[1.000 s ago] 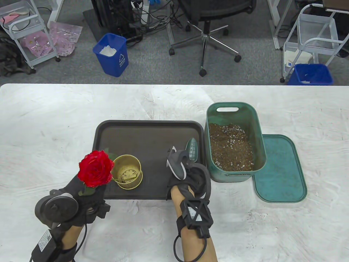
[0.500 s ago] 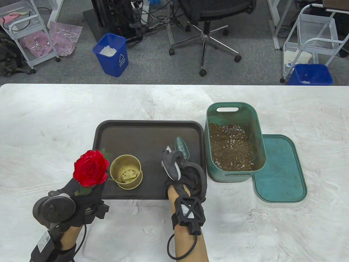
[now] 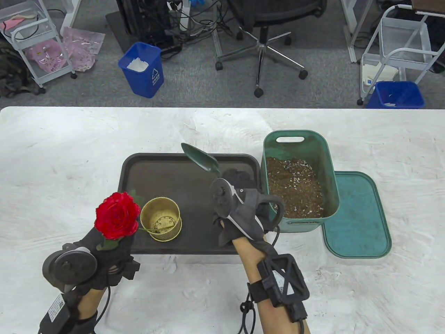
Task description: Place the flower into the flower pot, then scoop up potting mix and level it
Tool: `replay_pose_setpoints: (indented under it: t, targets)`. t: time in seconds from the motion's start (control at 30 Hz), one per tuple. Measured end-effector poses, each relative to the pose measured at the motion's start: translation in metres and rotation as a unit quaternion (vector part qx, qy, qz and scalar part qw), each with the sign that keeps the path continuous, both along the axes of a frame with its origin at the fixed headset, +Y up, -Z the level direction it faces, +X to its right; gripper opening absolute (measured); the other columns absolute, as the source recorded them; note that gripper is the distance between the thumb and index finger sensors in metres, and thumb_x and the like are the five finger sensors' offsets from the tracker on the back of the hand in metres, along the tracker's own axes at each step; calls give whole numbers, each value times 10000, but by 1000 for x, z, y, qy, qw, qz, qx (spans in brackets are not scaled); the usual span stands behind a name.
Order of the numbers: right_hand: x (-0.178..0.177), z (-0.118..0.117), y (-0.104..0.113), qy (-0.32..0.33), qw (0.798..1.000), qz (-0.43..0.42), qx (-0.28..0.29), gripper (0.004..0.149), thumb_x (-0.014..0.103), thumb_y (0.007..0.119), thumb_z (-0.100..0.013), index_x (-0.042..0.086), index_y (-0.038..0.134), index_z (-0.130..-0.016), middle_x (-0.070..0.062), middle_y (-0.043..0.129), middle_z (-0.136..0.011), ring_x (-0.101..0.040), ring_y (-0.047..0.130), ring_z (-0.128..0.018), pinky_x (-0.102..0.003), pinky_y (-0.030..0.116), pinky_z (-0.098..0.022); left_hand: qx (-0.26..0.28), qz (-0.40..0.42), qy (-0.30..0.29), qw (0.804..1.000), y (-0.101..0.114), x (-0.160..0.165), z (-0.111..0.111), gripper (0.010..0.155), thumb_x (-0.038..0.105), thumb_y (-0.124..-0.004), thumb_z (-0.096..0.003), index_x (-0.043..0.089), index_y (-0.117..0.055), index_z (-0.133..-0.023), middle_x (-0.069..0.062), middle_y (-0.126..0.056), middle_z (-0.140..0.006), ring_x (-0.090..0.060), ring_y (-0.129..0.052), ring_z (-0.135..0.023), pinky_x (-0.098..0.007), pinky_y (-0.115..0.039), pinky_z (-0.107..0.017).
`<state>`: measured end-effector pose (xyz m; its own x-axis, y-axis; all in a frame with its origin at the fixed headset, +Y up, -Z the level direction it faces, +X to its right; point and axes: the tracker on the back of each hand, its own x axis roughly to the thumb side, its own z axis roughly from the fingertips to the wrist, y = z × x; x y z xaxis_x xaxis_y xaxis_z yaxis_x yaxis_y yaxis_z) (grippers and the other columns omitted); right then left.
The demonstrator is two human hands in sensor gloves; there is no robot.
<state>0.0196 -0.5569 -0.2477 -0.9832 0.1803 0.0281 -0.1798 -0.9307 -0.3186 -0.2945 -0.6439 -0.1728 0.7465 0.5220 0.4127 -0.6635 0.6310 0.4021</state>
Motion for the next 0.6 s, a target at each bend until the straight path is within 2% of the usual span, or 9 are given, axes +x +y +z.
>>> replay_pose_setpoints:
  t: [0.07, 0.13, 0.27, 0.43, 0.6]
  targets:
    - [17, 3, 24, -27, 1000, 3, 3, 489, 320, 852, -372, 112, 750, -803, -163, 946, -694, -337, 1057, -388, -491, 936, -252, 0, 0, 0, 1000, 0, 0, 0, 442, 480, -780, -411, 189, -934, -705, 1, -1019, -460, -128, -1005, -124, -366, -917, -248]
    - [34, 1, 39, -51, 999, 1, -1, 500, 311, 828, -371, 105, 758, -821, -159, 964, -644, -314, 1045, -326, -472, 920, -210, -3, 6, 1, 1000, -1, -1, -1, 441, 480, -780, -412, 190, -934, -706, -3, -1019, -460, -128, -1005, -124, -366, -917, -249]
    - [75, -7, 53, -104, 994, -15, -24, 496, 304, 806, -361, 103, 790, -814, -166, 972, -593, -298, 1018, -269, -460, 895, -172, -11, 21, 2, 1000, -2, -4, -3, 442, 480, -781, -411, 188, -935, -704, -3, -1019, -460, -128, -1004, -123, -366, -916, -248]
    - [115, -23, 37, -172, 982, -2, -78, 470, 351, 779, -377, 107, 837, -775, -155, 998, -521, -269, 1006, -192, -437, 884, -116, -18, 33, 2, 999, -3, -6, -4, 443, 480, -781, -411, 187, -935, -705, -3, -1019, -458, -128, -1005, -122, -366, -917, -247]
    - [149, -48, 2, -254, 948, 35, -190, 462, 381, 792, -392, 104, 852, -756, -150, 1005, -488, -252, 996, -157, -426, 877, -91, -21, 38, -2, 999, -4, -4, -3, 443, 481, -782, -411, 188, -936, -705, -6, -1019, -459, -129, -1005, -122, -366, -916, -247]
